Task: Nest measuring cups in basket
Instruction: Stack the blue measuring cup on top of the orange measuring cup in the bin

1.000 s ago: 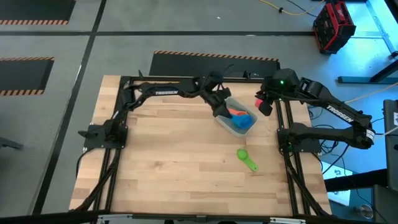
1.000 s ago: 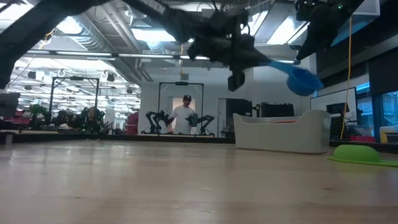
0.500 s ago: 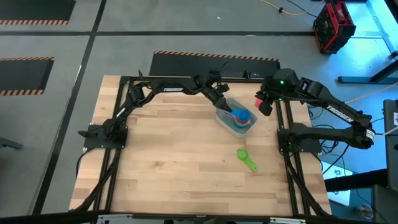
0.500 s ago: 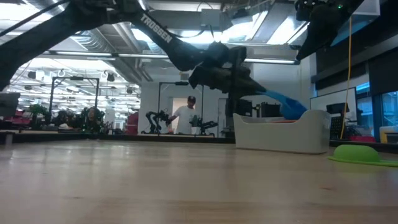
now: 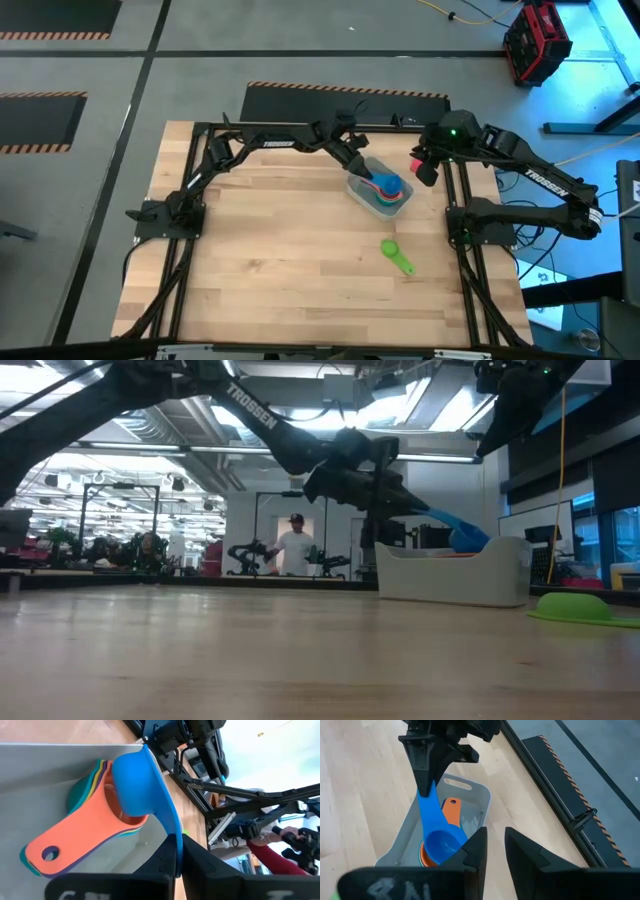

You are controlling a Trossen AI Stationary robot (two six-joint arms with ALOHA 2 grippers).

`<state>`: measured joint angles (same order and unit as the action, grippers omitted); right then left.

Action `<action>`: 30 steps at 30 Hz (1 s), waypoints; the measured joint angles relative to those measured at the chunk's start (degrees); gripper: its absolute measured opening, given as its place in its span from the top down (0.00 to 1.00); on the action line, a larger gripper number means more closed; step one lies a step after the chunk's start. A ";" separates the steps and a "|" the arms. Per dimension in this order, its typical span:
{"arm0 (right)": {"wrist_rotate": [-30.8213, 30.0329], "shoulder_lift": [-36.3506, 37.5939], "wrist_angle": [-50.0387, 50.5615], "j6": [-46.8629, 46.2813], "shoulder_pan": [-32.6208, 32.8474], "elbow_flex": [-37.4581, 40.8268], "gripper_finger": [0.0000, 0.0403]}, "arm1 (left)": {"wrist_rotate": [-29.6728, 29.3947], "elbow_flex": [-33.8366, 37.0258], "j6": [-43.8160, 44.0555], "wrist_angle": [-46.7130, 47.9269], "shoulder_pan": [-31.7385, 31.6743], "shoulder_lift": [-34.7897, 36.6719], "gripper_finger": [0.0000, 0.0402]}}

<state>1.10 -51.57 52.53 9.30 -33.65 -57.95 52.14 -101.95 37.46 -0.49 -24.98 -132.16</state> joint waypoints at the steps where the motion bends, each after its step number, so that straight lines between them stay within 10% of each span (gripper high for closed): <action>1: 0.00 0.00 0.00 -0.01 0.00 0.00 0.82 | -0.61 -0.01 0.03 -0.01 0.19 0.00 0.98; 20: 0.00 0.00 0.00 0.00 0.00 0.00 0.82 | -3.71 -0.02 1.46 0.07 2.10 0.00 0.93; 30: -0.02 -0.02 0.00 0.00 0.00 0.00 0.82 | -3.30 0.00 2.57 1.79 2.00 -0.02 0.74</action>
<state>1.08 -51.59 52.53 9.30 -33.65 -57.95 48.84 -101.95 40.03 1.30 -22.98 -132.18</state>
